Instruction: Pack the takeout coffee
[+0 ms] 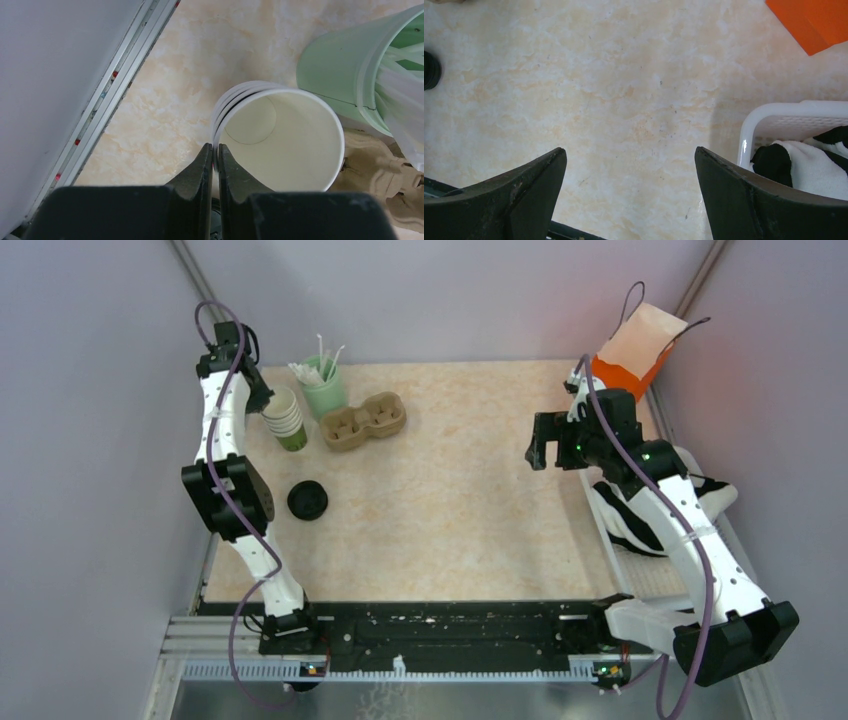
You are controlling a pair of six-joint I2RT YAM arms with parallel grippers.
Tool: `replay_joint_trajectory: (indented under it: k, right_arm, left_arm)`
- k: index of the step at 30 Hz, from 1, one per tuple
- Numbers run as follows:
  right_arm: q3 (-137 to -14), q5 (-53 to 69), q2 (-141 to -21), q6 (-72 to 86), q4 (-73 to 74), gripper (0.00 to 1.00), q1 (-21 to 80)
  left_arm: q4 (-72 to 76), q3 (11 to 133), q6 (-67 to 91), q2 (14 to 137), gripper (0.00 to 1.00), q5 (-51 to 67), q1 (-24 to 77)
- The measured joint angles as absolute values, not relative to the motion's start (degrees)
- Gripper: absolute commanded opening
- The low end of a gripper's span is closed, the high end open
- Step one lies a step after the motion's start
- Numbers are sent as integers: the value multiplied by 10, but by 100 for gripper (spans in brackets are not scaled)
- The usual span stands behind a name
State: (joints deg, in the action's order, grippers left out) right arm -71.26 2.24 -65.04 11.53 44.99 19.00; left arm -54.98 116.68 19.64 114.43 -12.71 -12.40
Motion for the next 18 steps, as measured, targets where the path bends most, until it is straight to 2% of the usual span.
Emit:
replay_joint_trajectory:
  k: [8,18]
  right_arm:
    - [-713,22,-650,116,450,99,190]
    - [-713,22,-650,116,449,99,191]
  left_arm:
    - [-555,1174,198,1144,0,-130,-124]
    - [-551,1174,211,1127,0,-141,-126]
